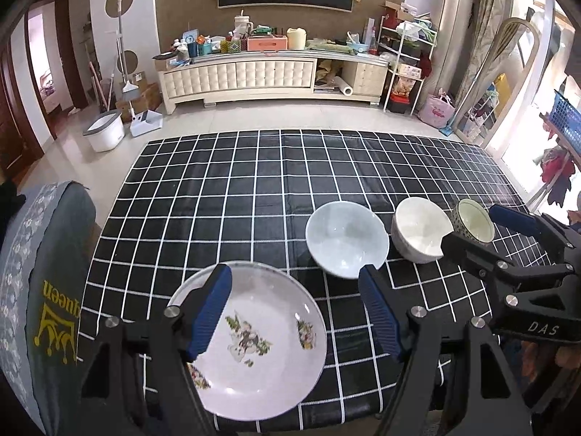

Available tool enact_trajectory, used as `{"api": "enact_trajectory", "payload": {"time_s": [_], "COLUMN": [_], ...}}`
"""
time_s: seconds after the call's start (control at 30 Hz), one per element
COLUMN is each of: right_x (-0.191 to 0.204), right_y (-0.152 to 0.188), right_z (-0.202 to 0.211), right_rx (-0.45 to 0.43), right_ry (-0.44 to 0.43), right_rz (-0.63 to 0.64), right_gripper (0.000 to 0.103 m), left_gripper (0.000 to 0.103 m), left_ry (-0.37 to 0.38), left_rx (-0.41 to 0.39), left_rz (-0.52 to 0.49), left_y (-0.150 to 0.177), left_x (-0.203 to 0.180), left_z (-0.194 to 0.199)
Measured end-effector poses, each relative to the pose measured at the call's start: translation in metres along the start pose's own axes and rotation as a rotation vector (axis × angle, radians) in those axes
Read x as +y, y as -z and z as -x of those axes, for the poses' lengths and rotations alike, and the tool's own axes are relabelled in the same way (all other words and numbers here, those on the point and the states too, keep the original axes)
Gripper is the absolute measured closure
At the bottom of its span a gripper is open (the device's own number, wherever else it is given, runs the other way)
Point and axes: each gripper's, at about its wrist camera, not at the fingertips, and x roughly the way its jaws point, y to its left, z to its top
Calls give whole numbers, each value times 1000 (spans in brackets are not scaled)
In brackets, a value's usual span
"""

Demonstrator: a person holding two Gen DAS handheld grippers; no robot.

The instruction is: Organize plates and bowls

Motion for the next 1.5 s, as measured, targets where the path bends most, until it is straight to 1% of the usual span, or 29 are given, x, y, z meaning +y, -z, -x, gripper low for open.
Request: {"api": "enact_trajectory", "payload": {"time_s": [0.13, 0.2, 0.23, 0.4, 0.57, 0.7, 0.77, 0.8, 0.83, 0.87, 0.93, 0.97, 1.0, 1.03, 1.1, 1.17, 1.23, 1.27, 1.3, 1.33, 1.43, 1.5], "right_x": [-6, -10, -12, -18, -24, -28, -29, -30, -31, -32, -33, -33, -33, -33, -33, -33, -33, -33, -33, -33, -32, -31], "right_y": [-7, -11, -15, -27, -33, -36, -36, -35, -34, -32, -28, -26, -24, -21, -19, -17, -14, -12, -11, -9, -4, -4], "right_z": [-7, -14, -21, -47, -82, -105, -114, -118, -123, -130, -143, -146, -150, -154, -159, -162, -165, -166, -167, -167, -167, -166], "right_rx": [13, 31, 42, 82, 159, 179, 188, 197, 211, 229, 269, 278, 288, 300, 316, 331, 344, 350, 356, 361, 361, 349], "right_ry": [8, -5, -16, -14, -61, -60, -60, -64, -66, -66, -71, -76, -79, -82, -87, -83, -78, -73, -72, -65, -42, -25], "right_rz": [7, 8, 5, 7, 23, 39, 44, 45, 46, 46, 49, 51, 52, 53, 54, 55, 50, 48, 49, 50, 52, 56], "right_gripper": [6, 6, 5, 5, 5, 6, 8, 16, 25, 28, 39, 42, 48, 51, 53, 57, 65, 68, 74, 79, 88, 90], "left_gripper": [33, 33, 33, 33, 33, 33, 33, 33, 37, 41, 46, 48, 50, 52, 53, 58, 71, 75, 81, 85, 89, 91], "left_ry": [-1, -3, 1, 10, 40, 47, 45, 46, 47, 41, 38, 47, 54, 61, 66, 100, 105, 99, 91, 88, 100, 103], "left_rx": [17, 35, 45, 101, 173, 202, 224, 235, 246, 255, 264, 274, 283, 296, 319, 358, 378, 379, 378, 379, 379, 385], "left_rz": [-14, -22, -22, -14, -1, -5, -17, -20, -21, -20, -25, -26, -27, -30, -33, -16, -12, -21, -27, -35, -39, -37], "left_y": [-14, -21, -24, -36, -47, -52, -51, -50, -49, -48, -47, -45, -45, -43, -41, -36, -32, -30, -28, -26, -26, -26], "left_x": [-3, -4, -4, 1, 5, 4, 2, 1, 0, 0, 0, 0, -1, -2, -3, -3, -5, -8, -9, -11, -13, -15], "left_z": [-14, -25, -31, -63, -98, -119, -131, -136, -141, -146, -153, -157, -160, -165, -171, -178, -181, -182, -182, -182, -182, -183]}}
